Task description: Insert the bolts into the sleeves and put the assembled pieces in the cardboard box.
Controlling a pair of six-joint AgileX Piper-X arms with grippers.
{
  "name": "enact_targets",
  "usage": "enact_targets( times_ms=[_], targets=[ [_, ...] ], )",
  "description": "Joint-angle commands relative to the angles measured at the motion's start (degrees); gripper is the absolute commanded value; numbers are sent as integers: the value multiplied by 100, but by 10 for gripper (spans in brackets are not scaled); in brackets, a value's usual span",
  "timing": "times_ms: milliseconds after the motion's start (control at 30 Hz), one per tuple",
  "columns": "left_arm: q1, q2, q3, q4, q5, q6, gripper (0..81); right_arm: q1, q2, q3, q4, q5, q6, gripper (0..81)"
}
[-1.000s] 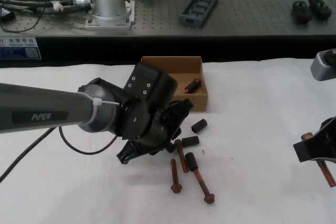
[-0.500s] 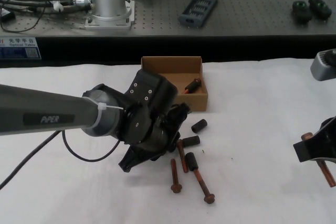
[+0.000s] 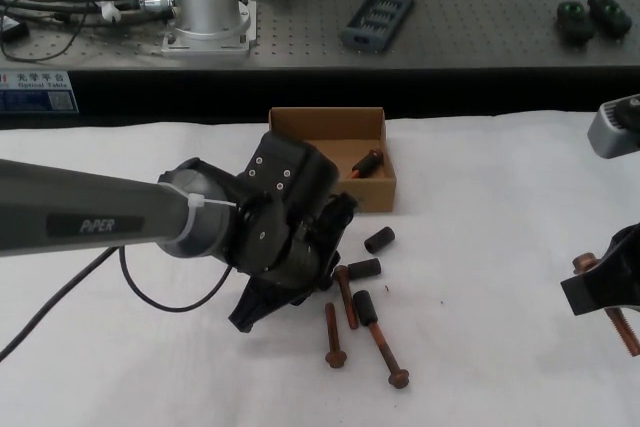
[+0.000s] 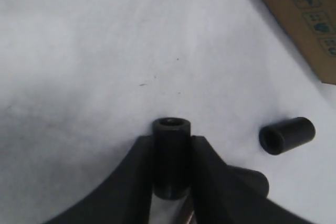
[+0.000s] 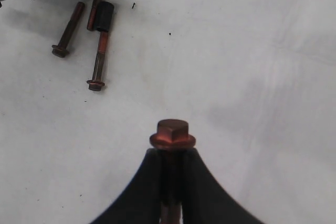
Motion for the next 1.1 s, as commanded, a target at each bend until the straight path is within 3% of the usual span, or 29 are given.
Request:
enact_targets(
  times_ms=[0, 133, 200, 300, 433, 733, 800, 1067],
  targets=[
    [7, 129, 7, 294, 18, -128, 104, -23, -57, 7, -33, -56, -40, 29],
    [29, 129, 7, 294, 367, -128, 85, -23, -57, 7, -33, -56, -40, 29],
    [77, 129, 7, 294, 814, -114, 6, -23, -57, 7, -33, -56, -40, 29],
    [161, 79, 7, 294, 1352, -114, 6, -23, -57, 7, -33, -56, -40, 29],
    [321, -200, 7, 383, 1491, 407, 6, -23, -57, 7, -33, -56, -40, 29],
    [901, -1406, 7, 2021, 1454, 4785, 6, -23, -57, 7, -255, -350, -39, 29],
    [987, -1691, 7, 2139, 1852, 5850, 6, 1, -57, 7, -575, -752, 129, 29],
    [1203, -2691, 198, 2251, 3874, 7521, 6, 11, 153, 30, -2239, -2380, 1661, 29]
  ],
)
